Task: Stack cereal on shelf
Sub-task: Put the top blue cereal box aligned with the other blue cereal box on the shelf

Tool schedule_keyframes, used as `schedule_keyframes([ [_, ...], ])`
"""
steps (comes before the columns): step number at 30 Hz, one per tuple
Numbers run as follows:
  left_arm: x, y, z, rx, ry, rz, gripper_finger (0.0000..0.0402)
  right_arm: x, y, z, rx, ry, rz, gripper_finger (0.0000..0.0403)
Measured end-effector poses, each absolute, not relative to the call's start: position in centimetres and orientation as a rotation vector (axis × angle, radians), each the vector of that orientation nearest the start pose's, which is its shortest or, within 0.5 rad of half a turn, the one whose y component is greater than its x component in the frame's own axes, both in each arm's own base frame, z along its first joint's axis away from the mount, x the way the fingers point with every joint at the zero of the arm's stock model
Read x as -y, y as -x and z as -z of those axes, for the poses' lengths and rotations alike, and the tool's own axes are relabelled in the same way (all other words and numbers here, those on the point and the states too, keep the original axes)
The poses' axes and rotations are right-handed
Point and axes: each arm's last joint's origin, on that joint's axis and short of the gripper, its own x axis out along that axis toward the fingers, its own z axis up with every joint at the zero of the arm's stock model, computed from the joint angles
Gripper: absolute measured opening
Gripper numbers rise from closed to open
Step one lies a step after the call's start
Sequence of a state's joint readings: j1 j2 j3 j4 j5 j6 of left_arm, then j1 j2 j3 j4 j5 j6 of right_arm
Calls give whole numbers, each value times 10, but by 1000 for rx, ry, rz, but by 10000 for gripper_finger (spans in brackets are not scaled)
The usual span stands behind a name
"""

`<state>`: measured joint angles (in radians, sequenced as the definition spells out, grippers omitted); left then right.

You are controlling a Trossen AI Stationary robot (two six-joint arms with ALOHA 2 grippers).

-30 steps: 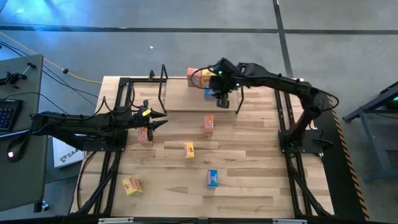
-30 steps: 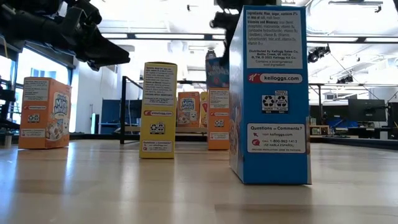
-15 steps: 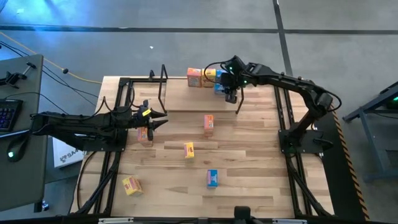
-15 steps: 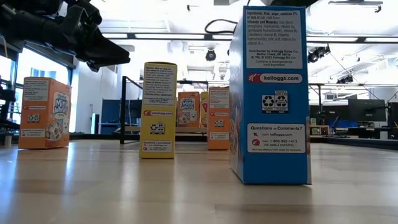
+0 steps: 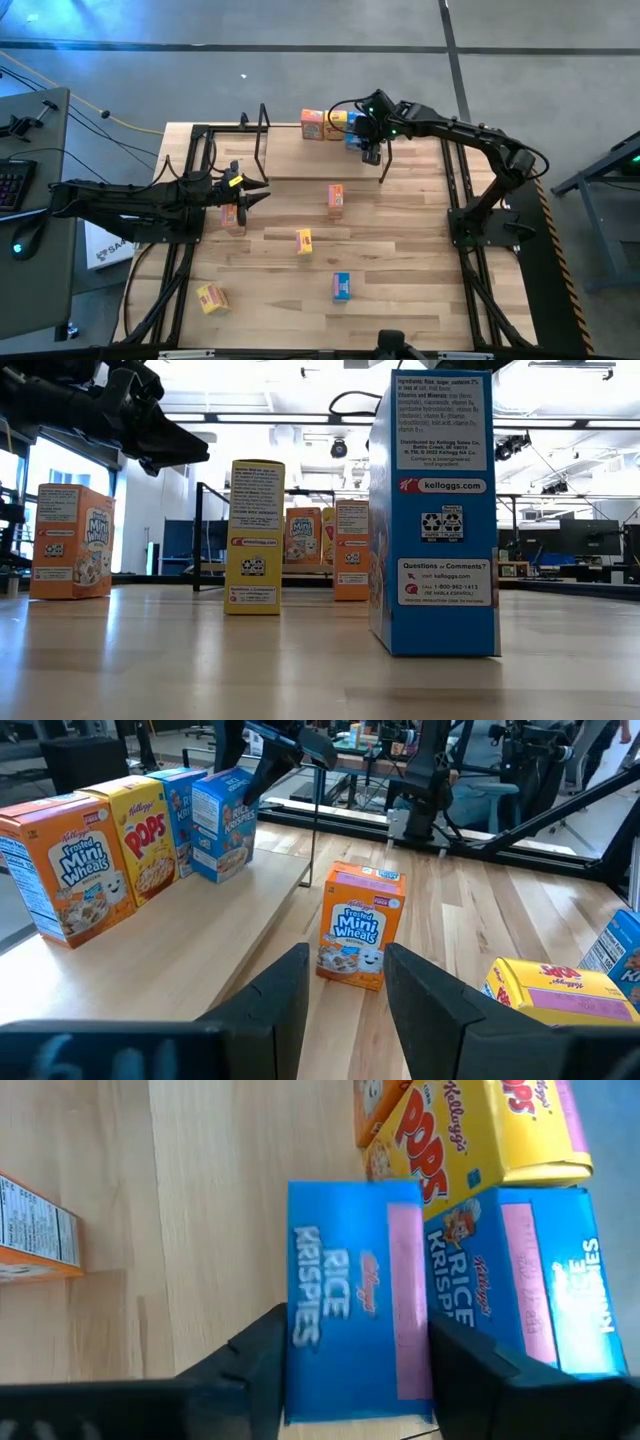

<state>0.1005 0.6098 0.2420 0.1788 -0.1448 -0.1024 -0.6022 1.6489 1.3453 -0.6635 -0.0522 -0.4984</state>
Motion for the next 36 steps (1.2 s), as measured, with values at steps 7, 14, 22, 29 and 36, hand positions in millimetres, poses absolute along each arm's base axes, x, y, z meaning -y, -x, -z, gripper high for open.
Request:
schedule_keyframes([
  [7,-19,-147,-205,-176,97,-254,121,197,-289,-274,-996,162,295,217],
  [14,-19,-147,-204,-177,97,-254,121,189,-282,-301,-926,202,324,216],
  [22,-19,-149,-202,-192,131,-257,121,173,-267,-310,-1057,190,379,150],
  [29,-19,-151,-200,-206,123,-256,121,178,-271,-290,-1162,123,407,19],
  [36,-19,-151,-200,-208,123,-255,121,186,-280,-277,-1175,124,431,20],
])
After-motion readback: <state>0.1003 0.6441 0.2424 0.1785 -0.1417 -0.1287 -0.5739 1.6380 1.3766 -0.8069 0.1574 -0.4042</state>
